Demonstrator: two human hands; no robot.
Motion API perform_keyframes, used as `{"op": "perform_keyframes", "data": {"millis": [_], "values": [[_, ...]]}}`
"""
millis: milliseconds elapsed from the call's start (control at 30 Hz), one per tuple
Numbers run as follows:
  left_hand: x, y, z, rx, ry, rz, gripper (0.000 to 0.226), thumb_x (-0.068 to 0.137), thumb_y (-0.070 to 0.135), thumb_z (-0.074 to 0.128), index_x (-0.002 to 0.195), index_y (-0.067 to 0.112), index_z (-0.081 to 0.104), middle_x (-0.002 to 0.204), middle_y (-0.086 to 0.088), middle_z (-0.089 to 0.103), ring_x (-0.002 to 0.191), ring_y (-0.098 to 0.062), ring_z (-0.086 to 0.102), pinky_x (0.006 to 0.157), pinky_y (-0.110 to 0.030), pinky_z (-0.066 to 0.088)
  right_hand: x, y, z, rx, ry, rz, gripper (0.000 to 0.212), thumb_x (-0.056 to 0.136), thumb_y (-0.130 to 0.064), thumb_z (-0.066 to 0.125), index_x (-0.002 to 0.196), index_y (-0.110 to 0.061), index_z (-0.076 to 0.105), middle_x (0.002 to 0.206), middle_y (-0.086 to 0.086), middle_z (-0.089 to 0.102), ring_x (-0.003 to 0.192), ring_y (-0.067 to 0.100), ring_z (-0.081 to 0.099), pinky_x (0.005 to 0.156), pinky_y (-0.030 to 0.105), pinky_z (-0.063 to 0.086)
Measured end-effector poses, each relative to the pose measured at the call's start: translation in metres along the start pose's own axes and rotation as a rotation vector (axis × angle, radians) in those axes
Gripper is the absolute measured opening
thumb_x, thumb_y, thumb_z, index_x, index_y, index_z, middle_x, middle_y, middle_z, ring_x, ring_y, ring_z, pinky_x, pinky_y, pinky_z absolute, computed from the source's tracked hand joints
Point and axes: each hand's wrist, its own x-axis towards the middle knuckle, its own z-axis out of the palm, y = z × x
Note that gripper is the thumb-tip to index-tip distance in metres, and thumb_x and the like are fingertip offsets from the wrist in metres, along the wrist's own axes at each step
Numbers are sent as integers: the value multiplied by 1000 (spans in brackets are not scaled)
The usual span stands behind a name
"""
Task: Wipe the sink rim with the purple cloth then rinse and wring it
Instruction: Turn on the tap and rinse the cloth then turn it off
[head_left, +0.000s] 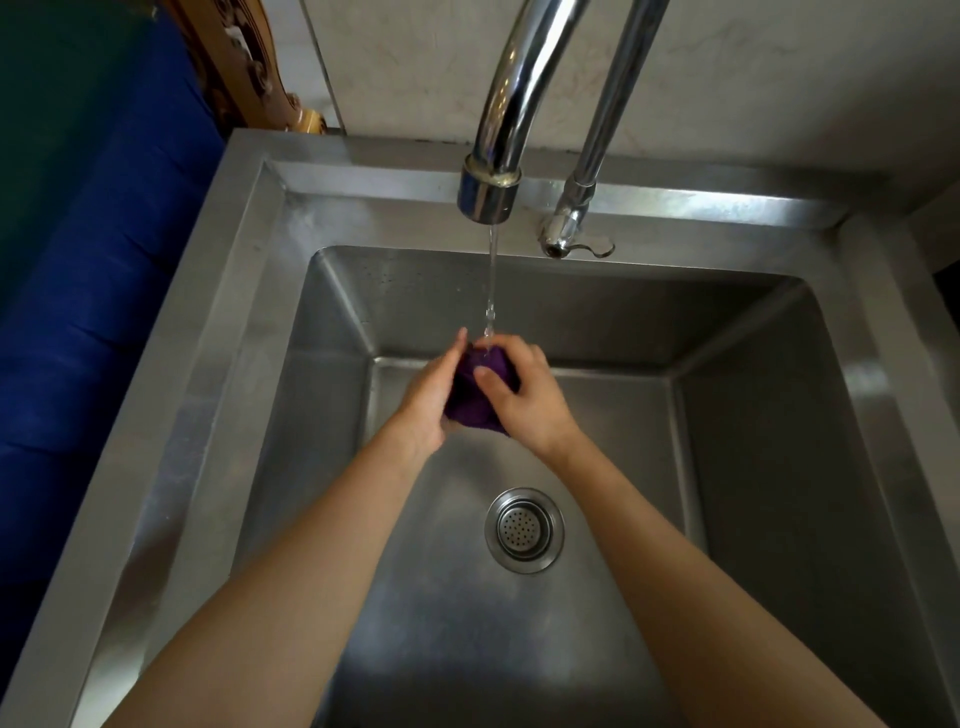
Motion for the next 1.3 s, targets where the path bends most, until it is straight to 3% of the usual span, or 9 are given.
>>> {"op": "perform_keyframes", "data": {"millis": [67, 200, 367, 600, 700, 867, 1067, 1200, 1300], "values": [[1, -1, 10, -50, 5, 15, 32, 91, 41, 48, 81, 15, 62, 68, -1, 68, 74, -16, 64, 68, -25, 52, -4, -12, 12, -137, 31, -31, 25, 87, -24, 57, 108, -12, 54, 103, 12, 50, 87, 24, 53, 79, 29, 44], [-8, -2, 27, -182, 4, -14, 31, 95, 28, 38, 75, 15, 58, 54, -1, 66, 52, -13, 64, 52, -18, 50, 12, -22, 13, -334, 185, 115, 31, 91, -41, 47, 94, -11, 52, 101, 16, 62, 92, 35, 59, 65, 32, 36], [-7, -6, 30, 35, 264, 150, 27, 87, 29, 53, 64, 18, 61, 66, -1, 62, 62, -17, 59, 57, -25, 47, 26, -7, 9, -146, 182, 285, 40, 94, -41, 41, 98, -6, 60, 102, 21, 68, 98, 38, 61, 80, 39, 47], [2, -18, 18, 49, 255, 285, 10, 93, 26, 50, 86, 23, 56, 94, -4, 62, 88, -20, 58, 81, -36, 49, 24, 24, -7, 57, -12, 346, 33, 98, -22, 37, 122, -8, 54, 124, 15, 59, 114, 27, 54, 96, 31, 39], [12, -17, 14, 52, 297, 243, 15, 92, 21, 52, 84, 26, 64, 93, -4, 65, 94, -22, 59, 90, -38, 48, 18, 20, 5, 142, -85, 302, 15, 93, -17, 49, 105, -14, 57, 105, 10, 61, 95, 19, 54, 84, 25, 40], [23, -22, 12, 62, 330, 125, 33, 67, 51, 60, 49, 26, 70, 71, -3, 66, 86, -29, 65, 88, -43, 51, 27, 7, 31, -135, 47, 232, 25, 89, -42, 52, 87, -17, 47, 96, 13, 59, 86, 29, 58, 71, 32, 43], [15, -11, 18, 201, 414, 217, 43, 74, 54, 50, 64, 18, 70, 79, -14, 72, 80, -30, 69, 79, -48, 56, 39, -1, 26, -297, 148, 282, 35, 90, -40, 43, 93, -12, 64, 96, 18, 69, 92, 38, 63, 75, 37, 49], [1, -5, 26, 409, 422, 359, 43, 87, 43, 46, 74, 7, 66, 81, -16, 70, 80, -31, 65, 79, -39, 53, 47, 3, 18, -132, 109, 410, 31, 85, -29, 47, 59, -16, 55, 83, 17, 66, 85, 37, 64, 72, 36, 49], [-2, -1, 26, 519, 365, 476, 34, 92, 35, 48, 70, 12, 59, 67, -3, 59, 67, -20, 54, 66, -28, 39, 53, 10, 11, -9, 114, 450, 31, 89, -33, 46, 80, -9, 64, 92, 18, 66, 86, 32, 60, 75, 33, 44]]}}
